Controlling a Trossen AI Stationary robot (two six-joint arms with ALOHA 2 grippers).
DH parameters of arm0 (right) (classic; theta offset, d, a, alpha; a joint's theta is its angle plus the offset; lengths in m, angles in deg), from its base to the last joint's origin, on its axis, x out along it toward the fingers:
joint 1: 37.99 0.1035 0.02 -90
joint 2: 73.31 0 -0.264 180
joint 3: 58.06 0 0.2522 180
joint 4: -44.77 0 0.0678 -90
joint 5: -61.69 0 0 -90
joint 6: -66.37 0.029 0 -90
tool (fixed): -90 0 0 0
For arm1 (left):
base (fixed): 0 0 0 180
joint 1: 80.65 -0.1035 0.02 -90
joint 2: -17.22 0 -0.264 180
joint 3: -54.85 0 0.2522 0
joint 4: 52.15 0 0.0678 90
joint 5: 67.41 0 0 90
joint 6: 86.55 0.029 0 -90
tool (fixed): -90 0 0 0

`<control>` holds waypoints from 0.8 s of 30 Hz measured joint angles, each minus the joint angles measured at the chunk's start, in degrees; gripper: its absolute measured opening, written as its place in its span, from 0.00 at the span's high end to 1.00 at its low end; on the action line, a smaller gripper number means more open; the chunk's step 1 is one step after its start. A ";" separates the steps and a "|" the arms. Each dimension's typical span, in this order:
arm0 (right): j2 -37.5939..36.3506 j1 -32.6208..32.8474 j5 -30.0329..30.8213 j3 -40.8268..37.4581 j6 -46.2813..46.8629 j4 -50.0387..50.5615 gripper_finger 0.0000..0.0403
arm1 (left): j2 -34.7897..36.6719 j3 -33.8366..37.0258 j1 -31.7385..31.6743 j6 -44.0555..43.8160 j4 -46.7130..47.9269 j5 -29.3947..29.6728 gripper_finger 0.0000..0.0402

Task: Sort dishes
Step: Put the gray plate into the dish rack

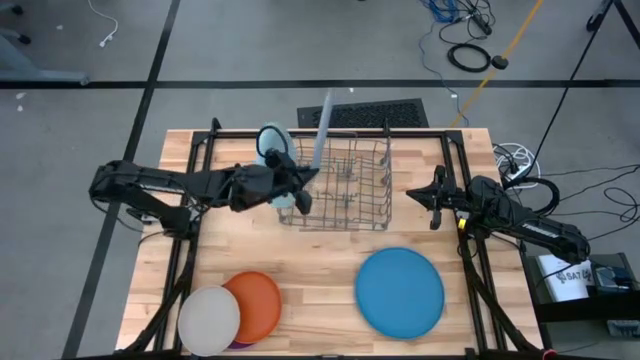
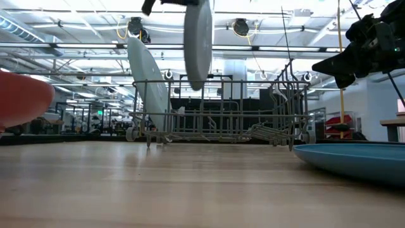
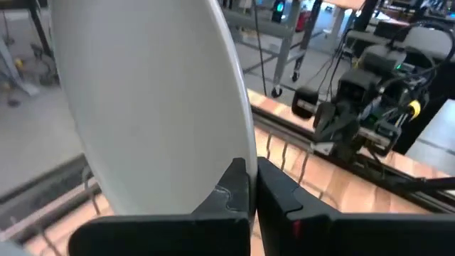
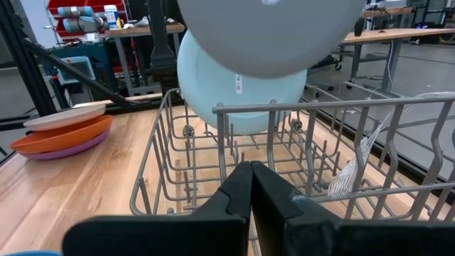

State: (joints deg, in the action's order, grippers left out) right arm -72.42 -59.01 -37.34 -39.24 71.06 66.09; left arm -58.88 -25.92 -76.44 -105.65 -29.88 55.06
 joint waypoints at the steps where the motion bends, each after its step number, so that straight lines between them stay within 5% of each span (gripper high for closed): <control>1: 0.00 0.00 0.00 0.00 0.04 0.00 0.99 | 0.75 1.25 -0.14 -0.73 0.22 -0.29 1.00; 24: -0.02 0.00 0.00 0.00 0.63 -0.01 0.99 | 10.08 18.64 -5.13 -14.56 -6.80 -3.51 1.00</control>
State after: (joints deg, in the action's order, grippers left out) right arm -72.44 -59.01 -37.34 -39.24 71.70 66.07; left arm -48.80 -7.28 -81.57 -120.21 -36.68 51.55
